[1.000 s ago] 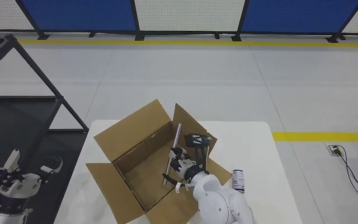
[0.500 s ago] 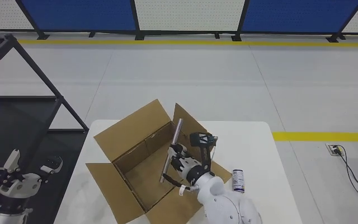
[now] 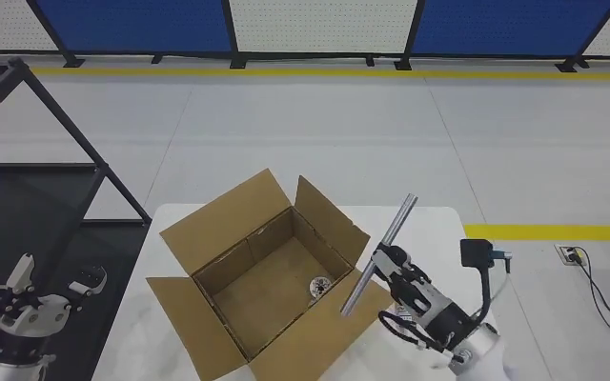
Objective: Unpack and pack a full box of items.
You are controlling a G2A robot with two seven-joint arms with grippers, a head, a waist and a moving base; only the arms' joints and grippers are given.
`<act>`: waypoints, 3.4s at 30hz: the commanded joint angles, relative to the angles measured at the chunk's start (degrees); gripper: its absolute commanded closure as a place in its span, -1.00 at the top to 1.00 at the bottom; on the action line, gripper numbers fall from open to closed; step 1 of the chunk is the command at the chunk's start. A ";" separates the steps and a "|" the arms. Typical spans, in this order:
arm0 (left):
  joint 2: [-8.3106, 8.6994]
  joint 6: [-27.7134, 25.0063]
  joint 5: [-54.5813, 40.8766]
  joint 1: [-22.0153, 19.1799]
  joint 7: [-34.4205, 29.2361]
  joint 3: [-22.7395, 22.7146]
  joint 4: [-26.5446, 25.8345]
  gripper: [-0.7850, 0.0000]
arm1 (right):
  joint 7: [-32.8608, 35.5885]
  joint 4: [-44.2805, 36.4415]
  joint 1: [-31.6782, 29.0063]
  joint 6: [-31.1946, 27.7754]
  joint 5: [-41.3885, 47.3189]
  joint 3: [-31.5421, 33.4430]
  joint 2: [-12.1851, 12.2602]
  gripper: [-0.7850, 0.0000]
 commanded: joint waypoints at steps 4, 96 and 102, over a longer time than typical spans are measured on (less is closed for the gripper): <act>0.00 0.00 0.00 0.00 0.00 0.00 0.00 1.00 | 3.96 0.00 -4.29 -0.93 4.49 11.89 1.23 -1.00; 0.00 0.00 0.00 0.00 0.00 0.00 0.00 1.00 | 27.45 32.09 11.01 -2.20 -35.44 6.20 10.65 0.29; 0.00 0.00 0.00 0.00 0.00 0.00 0.00 1.00 | 26.56 16.25 6.08 -1.29 -34.02 4.00 10.73 1.00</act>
